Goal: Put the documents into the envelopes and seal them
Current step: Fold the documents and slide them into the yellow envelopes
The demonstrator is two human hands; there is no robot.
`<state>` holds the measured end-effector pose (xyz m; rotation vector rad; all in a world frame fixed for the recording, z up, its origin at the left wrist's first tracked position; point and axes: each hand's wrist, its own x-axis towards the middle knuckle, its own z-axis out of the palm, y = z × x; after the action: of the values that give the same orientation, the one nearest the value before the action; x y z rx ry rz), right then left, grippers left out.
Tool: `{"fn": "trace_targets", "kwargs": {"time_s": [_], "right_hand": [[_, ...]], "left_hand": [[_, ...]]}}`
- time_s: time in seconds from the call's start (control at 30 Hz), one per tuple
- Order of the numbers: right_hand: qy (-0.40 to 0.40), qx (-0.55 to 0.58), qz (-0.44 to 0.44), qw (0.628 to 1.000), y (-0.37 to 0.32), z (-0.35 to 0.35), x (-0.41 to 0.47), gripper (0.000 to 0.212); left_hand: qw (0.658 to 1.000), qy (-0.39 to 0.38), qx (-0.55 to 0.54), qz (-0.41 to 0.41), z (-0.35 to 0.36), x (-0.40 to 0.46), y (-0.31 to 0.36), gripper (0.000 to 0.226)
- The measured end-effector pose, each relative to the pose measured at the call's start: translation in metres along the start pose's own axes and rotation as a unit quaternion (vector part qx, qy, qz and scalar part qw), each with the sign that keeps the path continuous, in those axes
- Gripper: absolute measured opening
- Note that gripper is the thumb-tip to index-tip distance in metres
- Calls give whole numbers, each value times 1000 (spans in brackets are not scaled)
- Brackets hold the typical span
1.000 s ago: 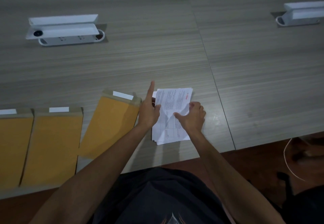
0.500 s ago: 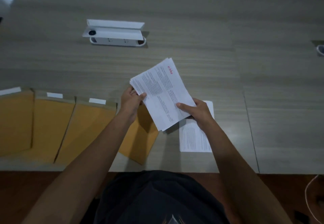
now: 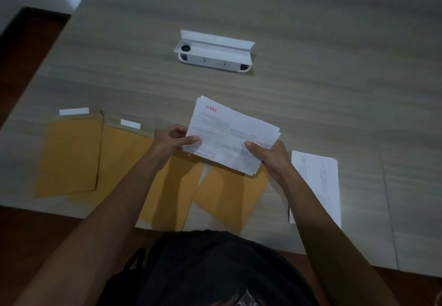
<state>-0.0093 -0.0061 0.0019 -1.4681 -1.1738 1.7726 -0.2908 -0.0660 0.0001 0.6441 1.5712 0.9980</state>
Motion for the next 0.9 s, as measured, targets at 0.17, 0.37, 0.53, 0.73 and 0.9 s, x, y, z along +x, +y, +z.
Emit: {"fn": "trace_targets", "kwargs": {"time_s": [0.17, 0.37, 0.53, 0.73, 0.9], "right_hand": [[-7, -37, -23, 999, -9, 30, -5, 37], [31, -19, -22, 999, -6, 56, -5, 29], [54, -11, -5, 998, 8, 76, -10, 24], [99, -54, -4, 994, 19, 92, -11, 27], [131, -120, -13, 984, 4, 86, -8, 24]], "left_hand": [[990, -103, 98, 9, -21, 4, 8, 49], [993, -69, 89, 31, -31, 16, -5, 44], [994, -40, 103, 13, -35, 14, -24, 40], [995, -13, 95, -1, -33, 15, -40, 41], [990, 17, 135, 35, -33, 21, -27, 39]]}}
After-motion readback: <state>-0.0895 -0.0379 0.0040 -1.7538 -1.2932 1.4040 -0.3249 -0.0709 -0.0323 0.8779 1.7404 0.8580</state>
